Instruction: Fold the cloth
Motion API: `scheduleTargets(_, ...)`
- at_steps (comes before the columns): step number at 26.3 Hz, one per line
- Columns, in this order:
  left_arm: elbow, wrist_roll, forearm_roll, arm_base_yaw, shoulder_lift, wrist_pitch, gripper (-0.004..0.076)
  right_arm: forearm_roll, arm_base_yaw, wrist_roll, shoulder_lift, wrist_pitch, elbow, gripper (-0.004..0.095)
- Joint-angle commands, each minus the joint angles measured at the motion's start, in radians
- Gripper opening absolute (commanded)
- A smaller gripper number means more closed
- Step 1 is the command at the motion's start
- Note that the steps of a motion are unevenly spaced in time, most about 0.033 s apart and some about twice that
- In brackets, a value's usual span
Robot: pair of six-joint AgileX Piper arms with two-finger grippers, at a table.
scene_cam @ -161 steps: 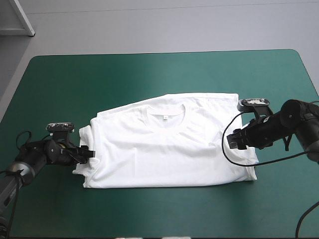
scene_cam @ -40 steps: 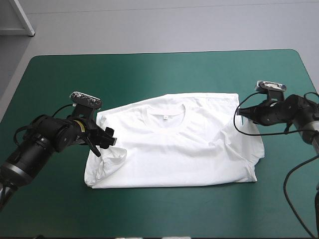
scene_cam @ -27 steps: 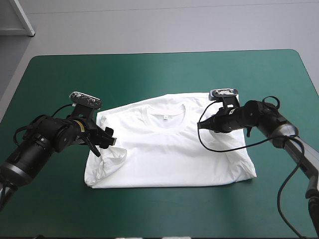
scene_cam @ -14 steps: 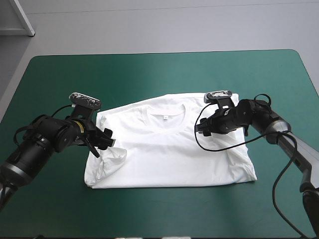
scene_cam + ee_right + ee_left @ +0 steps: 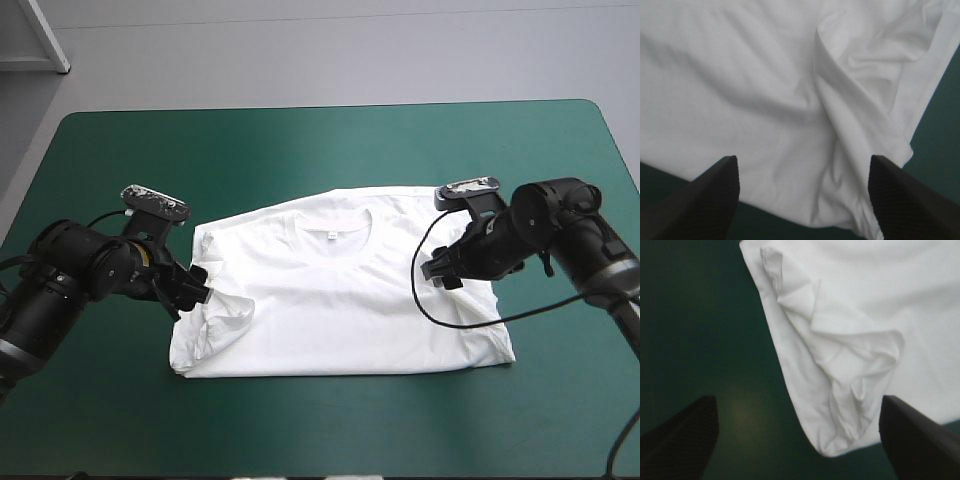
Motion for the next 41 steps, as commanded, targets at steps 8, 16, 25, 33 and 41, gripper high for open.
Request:
scheduleTargets(8, 0.067, 0.011, -0.08, -0.004, -0.055, 0.115, 0.063, -0.01, 0.001, 0.028, -0.272, 0.016, 0.154, 0.063)
scheduleTargets(16, 0.346, -0.027, -0.097, -0.004, -0.049, -0.093, 0.063, -0.016, 0.001, 0.021, -0.301, 0.016, 0.27, 0.063)
scheduleTargets(25, 0.456, -0.038, -0.107, -0.004, 0.179, -0.279, 0.0507, -0.043, 0.001, 0.028, -0.303, 0.016, 0.319, 0.063)
scheduleTargets(33, 0.457, -0.015, -0.141, -0.004, 0.216, -0.282, 0.002, -0.143, 0.001, 0.064, -0.299, 0.012, 0.33, 0.063)
scheduleTargets(41, 0.457, -0.015, -0.126, -0.004, 0.216, -0.288, 0.0021, -0.142, 0.001, 0.058, -0.207, -0.031, 0.337, 0.063)
